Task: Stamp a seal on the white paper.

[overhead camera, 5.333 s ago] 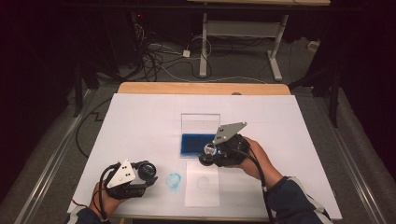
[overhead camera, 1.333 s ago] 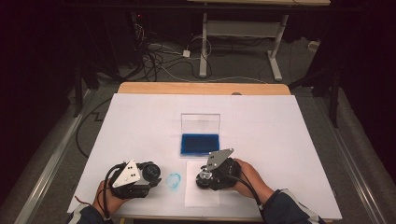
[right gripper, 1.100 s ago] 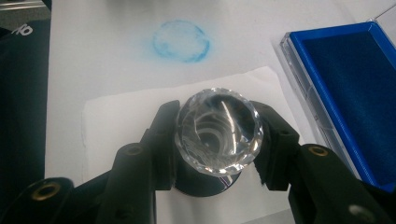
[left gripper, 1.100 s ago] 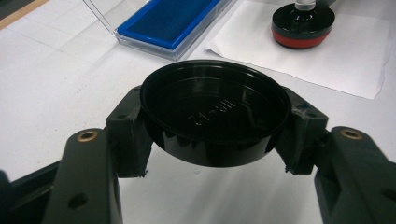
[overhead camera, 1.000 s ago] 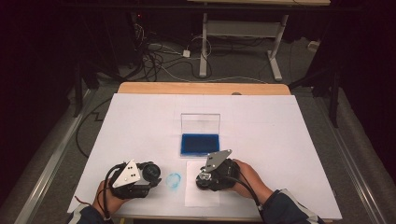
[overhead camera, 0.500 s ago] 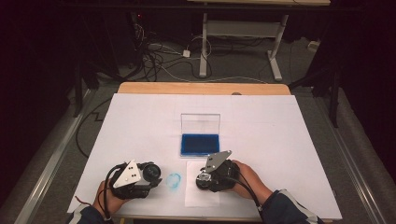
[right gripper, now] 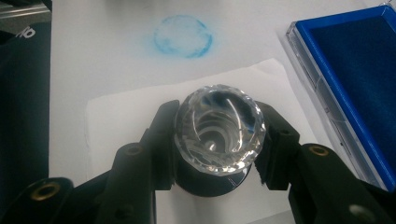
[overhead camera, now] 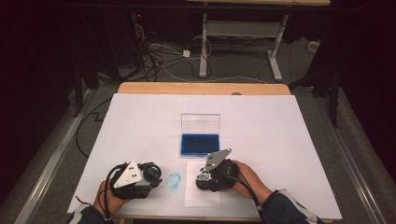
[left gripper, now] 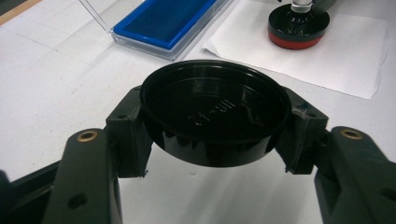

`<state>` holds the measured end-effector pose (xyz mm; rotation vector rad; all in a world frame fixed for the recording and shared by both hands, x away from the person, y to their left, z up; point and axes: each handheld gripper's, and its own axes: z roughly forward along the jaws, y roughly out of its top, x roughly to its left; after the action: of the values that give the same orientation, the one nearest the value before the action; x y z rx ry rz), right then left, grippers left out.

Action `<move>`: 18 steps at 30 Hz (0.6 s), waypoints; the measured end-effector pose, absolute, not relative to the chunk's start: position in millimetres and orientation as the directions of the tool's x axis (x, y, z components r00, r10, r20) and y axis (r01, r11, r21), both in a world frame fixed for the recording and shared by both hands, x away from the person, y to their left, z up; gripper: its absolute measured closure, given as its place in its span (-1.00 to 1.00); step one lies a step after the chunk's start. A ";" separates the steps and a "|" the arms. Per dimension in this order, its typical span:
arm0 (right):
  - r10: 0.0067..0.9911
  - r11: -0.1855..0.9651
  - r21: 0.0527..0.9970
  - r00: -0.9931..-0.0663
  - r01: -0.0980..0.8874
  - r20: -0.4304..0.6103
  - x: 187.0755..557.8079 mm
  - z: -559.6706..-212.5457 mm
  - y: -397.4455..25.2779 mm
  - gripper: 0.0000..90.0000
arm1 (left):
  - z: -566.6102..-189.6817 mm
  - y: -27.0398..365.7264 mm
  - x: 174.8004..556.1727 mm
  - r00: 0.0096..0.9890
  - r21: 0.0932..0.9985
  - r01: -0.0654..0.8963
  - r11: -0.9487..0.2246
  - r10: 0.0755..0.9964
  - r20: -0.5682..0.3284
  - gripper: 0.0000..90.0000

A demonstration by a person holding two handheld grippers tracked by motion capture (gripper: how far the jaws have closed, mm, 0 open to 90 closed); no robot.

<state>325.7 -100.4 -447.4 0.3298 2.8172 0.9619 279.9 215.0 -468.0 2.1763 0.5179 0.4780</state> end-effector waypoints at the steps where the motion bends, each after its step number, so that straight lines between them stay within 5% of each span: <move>1: 0.256 0.767 0.620 -0.965 0.166 -0.058 325.9 -447.6 -100.5 0.25 | -468.1 215.1 279.9 0.843 0.795 0.200 -0.572 0.514 0.158 -0.20; 18: 0.252 0.782 0.604 -0.965 0.156 -0.076 324.6 -446.1 -98.7 0.26 | -468.3 215.8 280.2 0.845 0.797 0.201 -0.570 0.512 0.153 -0.20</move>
<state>324.6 -98.7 -446.1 0.3248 2.8193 0.9359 280.2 215.8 -468.3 2.1753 0.5173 0.4701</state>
